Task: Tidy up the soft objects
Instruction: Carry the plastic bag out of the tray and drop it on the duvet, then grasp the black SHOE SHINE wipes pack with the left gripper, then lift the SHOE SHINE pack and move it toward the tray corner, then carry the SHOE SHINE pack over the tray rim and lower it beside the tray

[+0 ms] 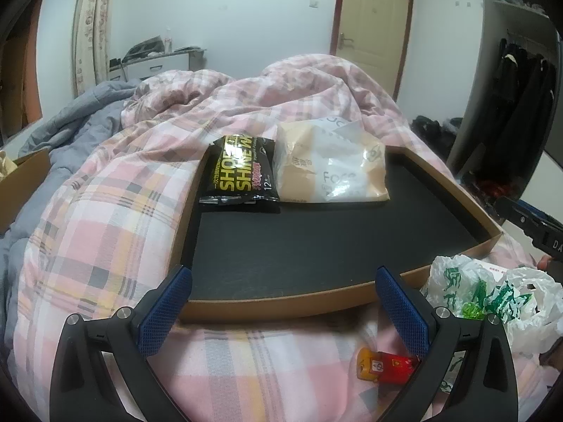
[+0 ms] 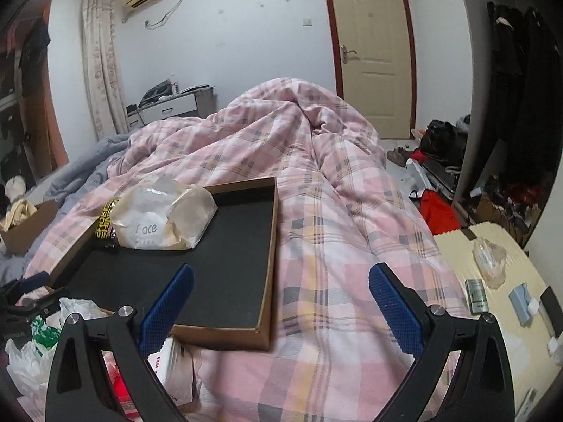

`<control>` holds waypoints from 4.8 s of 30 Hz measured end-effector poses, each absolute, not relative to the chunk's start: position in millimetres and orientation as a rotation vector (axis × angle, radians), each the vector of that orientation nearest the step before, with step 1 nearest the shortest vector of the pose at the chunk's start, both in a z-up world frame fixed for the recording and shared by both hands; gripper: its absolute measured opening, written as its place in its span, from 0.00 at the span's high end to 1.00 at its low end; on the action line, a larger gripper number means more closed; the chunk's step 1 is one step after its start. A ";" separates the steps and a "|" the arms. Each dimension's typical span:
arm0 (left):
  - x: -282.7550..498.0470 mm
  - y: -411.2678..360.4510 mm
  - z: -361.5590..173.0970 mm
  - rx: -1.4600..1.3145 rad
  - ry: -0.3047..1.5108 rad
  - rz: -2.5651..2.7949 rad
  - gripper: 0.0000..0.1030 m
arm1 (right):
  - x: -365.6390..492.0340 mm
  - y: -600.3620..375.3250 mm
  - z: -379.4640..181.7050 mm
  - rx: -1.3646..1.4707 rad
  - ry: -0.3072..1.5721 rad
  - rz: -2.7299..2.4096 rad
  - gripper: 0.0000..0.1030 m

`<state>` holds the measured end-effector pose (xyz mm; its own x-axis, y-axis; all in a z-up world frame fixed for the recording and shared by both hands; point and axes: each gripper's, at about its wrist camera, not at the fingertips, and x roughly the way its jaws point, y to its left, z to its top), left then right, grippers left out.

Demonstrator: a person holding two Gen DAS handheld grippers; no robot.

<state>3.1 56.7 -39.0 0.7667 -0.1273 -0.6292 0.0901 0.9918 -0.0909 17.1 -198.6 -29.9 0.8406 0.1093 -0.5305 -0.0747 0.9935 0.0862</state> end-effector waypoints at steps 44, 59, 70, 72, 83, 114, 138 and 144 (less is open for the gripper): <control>169.2 84.9 -51.4 -0.136 1.063 0.005 0.30 | 15.2 -194.4 -30.5 0.019 0.551 0.107 0.03; 93.5 118.1 11.3 -0.331 0.807 -0.071 0.54 | 15.4 -195.4 -30.9 0.019 0.553 0.108 0.03; 78.4 97.3 32.9 -0.214 0.712 -0.101 0.66 | 15.1 -196.3 -31.2 0.021 0.555 0.107 0.03; 86.2 93.4 30.5 -0.194 0.724 -0.069 0.62 | 15.0 -196.1 -31.2 0.019 0.556 0.107 0.03; 114.5 84.4 -24.3 -0.139 0.891 0.007 0.24 | 15.3 -196.1 -32.9 0.023 0.558 0.111 0.03; 125.2 84.2 -15.8 -0.168 0.770 -0.010 0.23 | 15.2 -197.1 -32.4 0.029 0.568 0.113 0.03; 87.1 65.6 -1.6 -0.142 0.774 -0.114 0.61 | 15.6 -198.0 -32.2 0.031 0.570 0.118 0.03; 5.3 70.1 19.2 -0.161 0.706 -0.220 0.61 | 15.2 -196.4 -31.9 0.030 0.574 0.120 0.03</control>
<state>5.3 70.1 19.2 0.7395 -0.2539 -0.6234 0.1457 0.9645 -0.2201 15.2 -196.4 -31.9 0.8332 0.1211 -0.5395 -0.1045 0.9926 0.0615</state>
